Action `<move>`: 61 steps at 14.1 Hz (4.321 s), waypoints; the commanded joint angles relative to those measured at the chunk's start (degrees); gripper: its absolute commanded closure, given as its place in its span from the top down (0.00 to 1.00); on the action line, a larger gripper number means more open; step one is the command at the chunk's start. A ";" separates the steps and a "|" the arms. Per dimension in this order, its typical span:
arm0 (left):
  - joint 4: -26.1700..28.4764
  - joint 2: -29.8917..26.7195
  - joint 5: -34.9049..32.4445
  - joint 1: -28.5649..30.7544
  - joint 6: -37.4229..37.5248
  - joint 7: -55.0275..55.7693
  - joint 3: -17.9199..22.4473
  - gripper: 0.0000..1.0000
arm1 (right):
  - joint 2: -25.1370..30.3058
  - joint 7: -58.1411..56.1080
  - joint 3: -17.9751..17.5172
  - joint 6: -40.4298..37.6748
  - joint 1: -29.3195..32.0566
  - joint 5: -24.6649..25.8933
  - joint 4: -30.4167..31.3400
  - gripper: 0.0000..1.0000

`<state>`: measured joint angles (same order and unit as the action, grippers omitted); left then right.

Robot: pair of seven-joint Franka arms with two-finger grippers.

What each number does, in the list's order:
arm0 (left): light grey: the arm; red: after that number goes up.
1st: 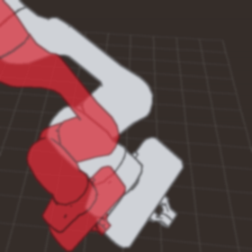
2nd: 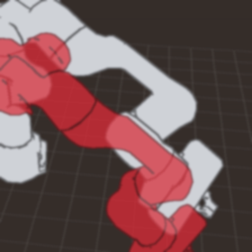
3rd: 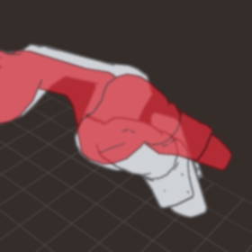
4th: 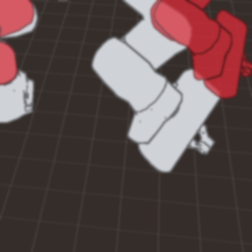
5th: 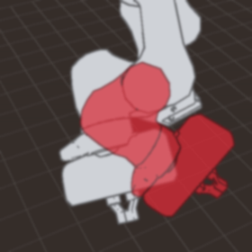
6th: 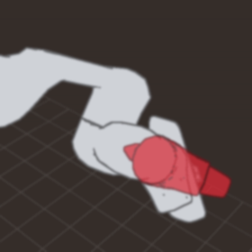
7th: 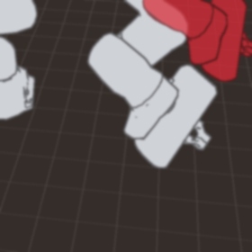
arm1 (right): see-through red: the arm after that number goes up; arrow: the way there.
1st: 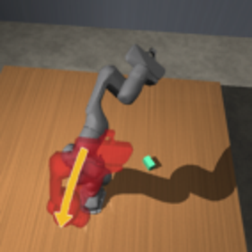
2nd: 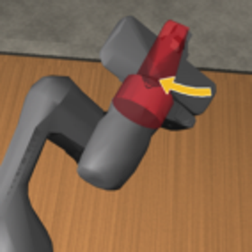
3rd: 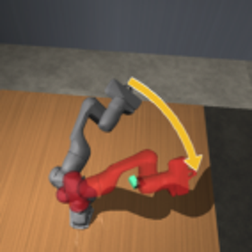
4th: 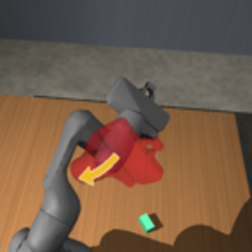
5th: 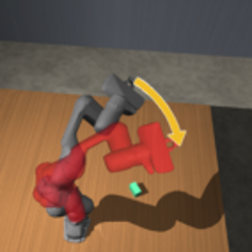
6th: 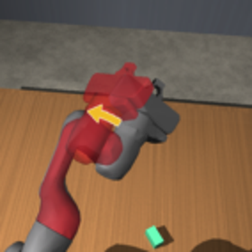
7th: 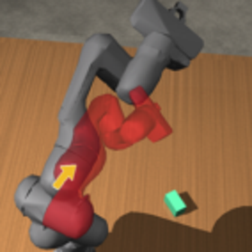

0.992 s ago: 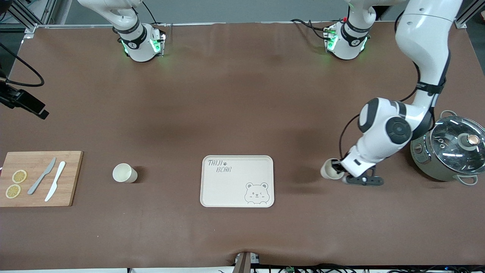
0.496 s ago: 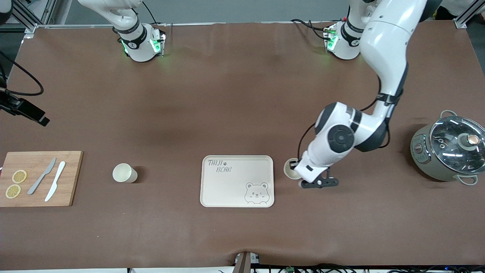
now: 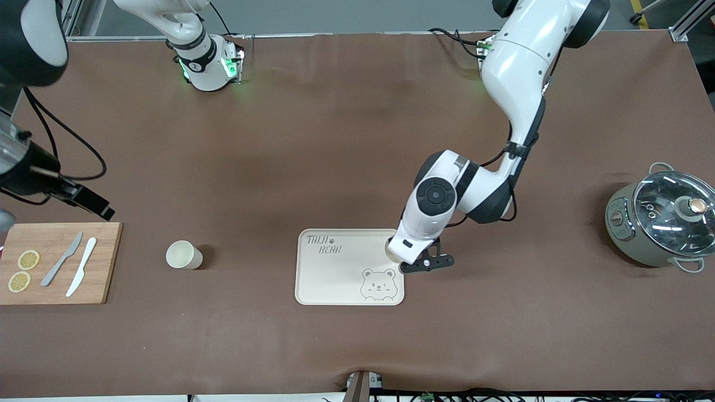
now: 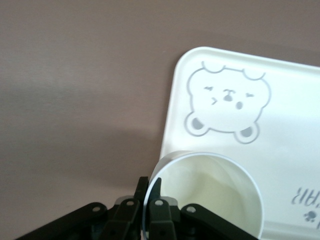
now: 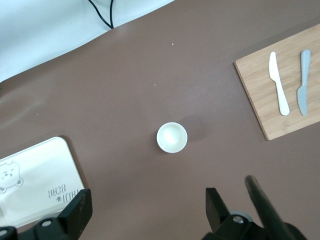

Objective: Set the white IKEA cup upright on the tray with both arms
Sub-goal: 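Carry the cup with the left gripper onto the tray while the right gripper reaches out, then release the cup on the tray while the right gripper nears the other cup, then grasp the second white cup with the right gripper while the left gripper withdraws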

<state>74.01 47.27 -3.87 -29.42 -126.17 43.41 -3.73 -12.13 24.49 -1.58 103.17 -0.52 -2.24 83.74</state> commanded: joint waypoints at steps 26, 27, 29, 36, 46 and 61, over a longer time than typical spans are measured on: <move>-2.90 -4.80 -0.53 4.71 5.40 -1.27 0.83 1.00 | -15.38 -17.46 0.17 31.21 3.15 4.35 17.24 1.00; -2.90 -6.39 -0.44 7.16 6.89 -6.18 0.83 1.00 | -15.38 -17.46 0.17 31.38 3.07 4.35 17.77 1.00; -2.90 -8.59 -0.26 12.17 9.79 -19.36 0.66 1.00 | -15.38 -17.55 0.17 31.39 2.89 4.35 18.47 1.00; -2.81 -16.76 6.33 21.69 19.63 -35.76 1.18 1.00 | -15.73 -18.69 0.17 31.91 2.45 4.79 19.79 1.00; 0.87 -35.58 6.59 26.35 35.90 -43.85 1.10 1.00 | -17.58 -18.69 0.17 40.52 2.19 5.23 23.40 1.00; 1.14 -34.36 5.54 25.64 34.86 -43.59 0.13 1.00 | -20.22 -18.60 0.17 44.22 2.19 5.31 23.31 1.00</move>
<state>75.02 12.80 1.71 -3.70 -90.28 0.70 -3.37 -32.24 6.02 -1.26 146.85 1.61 2.25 107.14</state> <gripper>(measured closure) 0.000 0.000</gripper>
